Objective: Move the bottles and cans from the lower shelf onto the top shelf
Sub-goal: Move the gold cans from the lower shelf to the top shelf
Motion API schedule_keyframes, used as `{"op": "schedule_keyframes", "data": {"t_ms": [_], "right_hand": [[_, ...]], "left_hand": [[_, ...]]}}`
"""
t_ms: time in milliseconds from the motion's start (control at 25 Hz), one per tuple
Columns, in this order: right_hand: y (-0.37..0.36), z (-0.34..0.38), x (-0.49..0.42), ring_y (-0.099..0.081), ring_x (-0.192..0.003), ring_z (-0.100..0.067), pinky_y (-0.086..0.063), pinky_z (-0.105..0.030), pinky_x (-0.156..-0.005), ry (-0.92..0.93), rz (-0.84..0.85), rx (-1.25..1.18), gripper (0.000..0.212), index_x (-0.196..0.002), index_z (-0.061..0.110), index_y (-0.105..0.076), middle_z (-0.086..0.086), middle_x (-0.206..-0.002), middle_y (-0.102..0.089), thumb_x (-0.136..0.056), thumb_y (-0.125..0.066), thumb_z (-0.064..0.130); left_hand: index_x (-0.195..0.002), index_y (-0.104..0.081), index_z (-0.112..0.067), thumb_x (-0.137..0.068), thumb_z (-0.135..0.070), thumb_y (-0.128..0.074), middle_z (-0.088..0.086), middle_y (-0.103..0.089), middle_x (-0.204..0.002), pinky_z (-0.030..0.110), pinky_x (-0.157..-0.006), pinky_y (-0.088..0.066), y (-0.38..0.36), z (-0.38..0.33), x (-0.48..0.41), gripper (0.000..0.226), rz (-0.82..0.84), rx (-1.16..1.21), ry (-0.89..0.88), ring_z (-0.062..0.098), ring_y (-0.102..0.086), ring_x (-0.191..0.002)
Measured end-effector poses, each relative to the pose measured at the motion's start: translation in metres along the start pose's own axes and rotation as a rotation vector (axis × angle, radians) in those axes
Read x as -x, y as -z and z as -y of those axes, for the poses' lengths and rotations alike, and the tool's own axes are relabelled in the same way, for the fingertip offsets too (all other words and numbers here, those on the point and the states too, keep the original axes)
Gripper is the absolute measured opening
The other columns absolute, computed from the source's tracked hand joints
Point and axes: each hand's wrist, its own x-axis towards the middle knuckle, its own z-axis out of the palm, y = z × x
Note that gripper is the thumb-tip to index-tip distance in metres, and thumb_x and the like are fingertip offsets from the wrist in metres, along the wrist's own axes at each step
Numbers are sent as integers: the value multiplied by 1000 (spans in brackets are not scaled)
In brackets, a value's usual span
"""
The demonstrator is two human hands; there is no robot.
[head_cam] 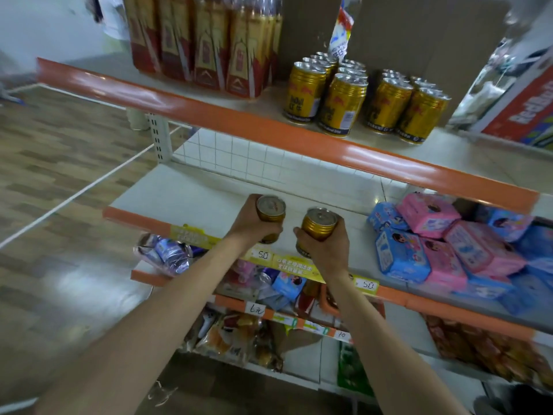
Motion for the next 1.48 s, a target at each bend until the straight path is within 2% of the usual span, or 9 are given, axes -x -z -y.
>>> {"op": "schedule_keyframes", "data": {"t_ms": [120, 240, 440, 640, 840, 960, 1160, 1360, 1480], "right_hand": [[0, 23, -2, -62, -88, -1, -46, -10, -67, 40, 35, -31, 65, -118, 20, -52, 10, -101, -64, -66, -90, 25], [6, 37, -9, -60, -84, 6, -46, -7, -65, 108, 53, -51, 61, -114, 18, -52, 15, -96, -62, -66, -90, 19], [35, 49, -20, -64, -87, -7, -52, -24, -74, 165, 29, -68, 60, -112, 14, -56, 8, -97, -65, -63, -91, 21], [70, 60, -22, -63, -79, -7, -49, -23, -67, 178, 8, -137, 53, -103, 14, -55, 5, -91, -65, -63, -90, 13], [106, 76, -28, -68, -90, -12, -56, -31, -76, 222, -21, -147, 63, -109, 16, -57, 4, -99, -70, -57, -92, 23], [130, 92, -38, -69, -90, -14, -57, -33, -76, 233, -61, -174, 63, -111, 12, -59, -1, -101, -72, -59, -92, 24], [162, 114, -44, -70, -76, -14, -58, -29, -68, 308, -30, -256, 24, -89, 14, -71, 0, -84, -74, -71, -84, 6], [181, 131, -54, -70, -75, -8, -56, -28, -70, 323, -56, -298, 30, -90, 18, -69, 7, -82, -73, -71, -82, -1], [190, 141, -67, -72, -82, -11, -56, -25, -69, 338, -74, -288, 46, -108, 4, -66, -3, -96, -74, -67, -86, 2]], "left_hand": [[-84, -61, -23, -62, 4, -81, -4, -65, -81, 22, -68, -49, 7, -23, 2, 40, 77, -77, -77, 6, -62, -74], [-89, -68, -13, -59, -2, -81, 2, -69, -83, 31, -73, -54, 6, -35, 5, 35, 117, -81, -122, 14, -66, -77], [-111, -53, -19, -61, -7, -84, 7, -64, -108, 33, -83, -54, -1, -66, 6, 60, 83, -30, -75, 23, -63, -101], [-132, -33, -12, -71, -7, -82, 6, -55, -117, 26, -76, -49, -14, -92, 11, 78, 116, 11, -40, 20, -57, -106], [-132, -34, -14, -59, -19, -85, 4, -55, -122, 35, -93, -51, -43, -129, 10, 89, 211, 11, -105, 19, -57, -113], [-134, -34, -14, -63, -19, -84, 3, -53, -123, 32, -90, -50, -58, -160, 6, 88, 221, 21, -146, 18, -55, -113], [-132, -37, -16, -53, -28, -86, 5, -57, -125, 42, -97, -52, -76, -200, -4, 94, 292, 49, -150, 21, -59, -113], [-128, -41, -18, -57, -28, -84, 2, -57, -120, 42, -94, -53, -89, -229, -7, 84, 220, -16, -227, 21, -57, -111], [-122, -43, -20, -51, -33, -84, 1, -59, -116, 44, -94, -53, -98, -237, -15, 83, 157, -6, -239, 21, -59, -108]]}}
